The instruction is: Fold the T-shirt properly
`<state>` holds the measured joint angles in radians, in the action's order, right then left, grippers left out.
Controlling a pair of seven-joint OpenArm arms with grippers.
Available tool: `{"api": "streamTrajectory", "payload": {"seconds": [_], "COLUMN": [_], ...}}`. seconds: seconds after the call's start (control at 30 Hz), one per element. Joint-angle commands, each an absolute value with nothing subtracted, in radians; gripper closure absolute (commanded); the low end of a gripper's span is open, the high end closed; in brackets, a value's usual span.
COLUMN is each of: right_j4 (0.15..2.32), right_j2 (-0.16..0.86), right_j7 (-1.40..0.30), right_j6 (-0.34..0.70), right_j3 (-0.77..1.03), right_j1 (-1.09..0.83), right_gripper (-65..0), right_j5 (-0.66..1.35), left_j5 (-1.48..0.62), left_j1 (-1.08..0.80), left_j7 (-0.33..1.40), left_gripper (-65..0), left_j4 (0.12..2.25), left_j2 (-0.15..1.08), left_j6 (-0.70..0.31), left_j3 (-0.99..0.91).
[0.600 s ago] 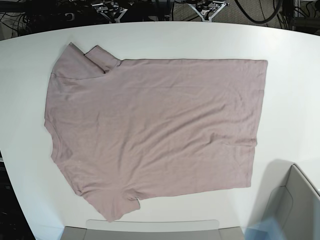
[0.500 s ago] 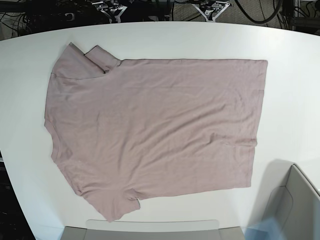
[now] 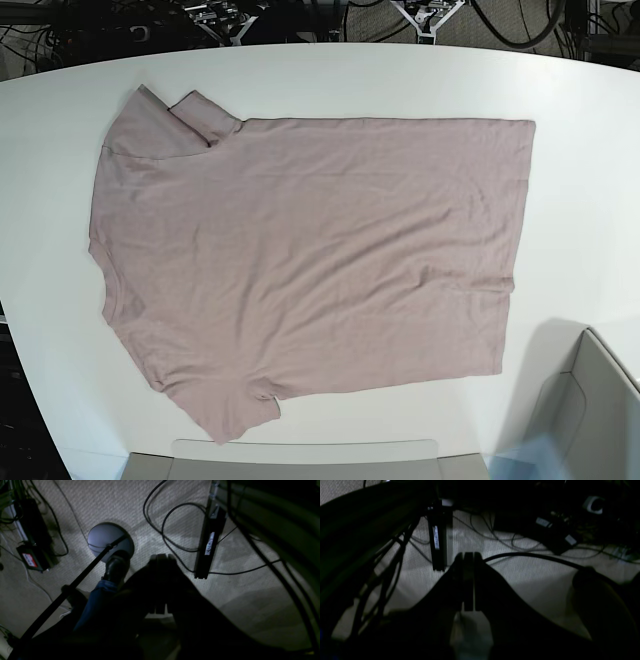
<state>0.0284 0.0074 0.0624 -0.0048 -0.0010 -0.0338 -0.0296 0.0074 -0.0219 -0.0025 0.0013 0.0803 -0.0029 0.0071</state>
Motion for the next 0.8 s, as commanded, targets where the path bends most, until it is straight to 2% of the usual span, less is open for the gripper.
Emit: {"api": "streamTrajectory", "payload": {"seconds": [0.0, 0.77], "right_j4": [0.031, 0.033], "right_j2": [0.007, 0.021], "right_j7": [0.074, 0.084], "right_j6": [-0.005, -0.005], "right_j3": [-0.001, 0.018], "right_j1": [-0.041, -0.077], "right_gripper": [-0.4, -0.4], "right_j5": [-0.028, -0.021], "left_j5": [0.007, 0.002], "left_j1": [-0.024, -0.016], "left_j7": [-0.007, -0.008], "left_gripper": [-0.2, -0.2], "left_j4": [0.001, 0.0], "left_j2": [0.079, 0.045], "left_j6": [0.001, 0.001], "left_j3": [0.01, 0.004]}}
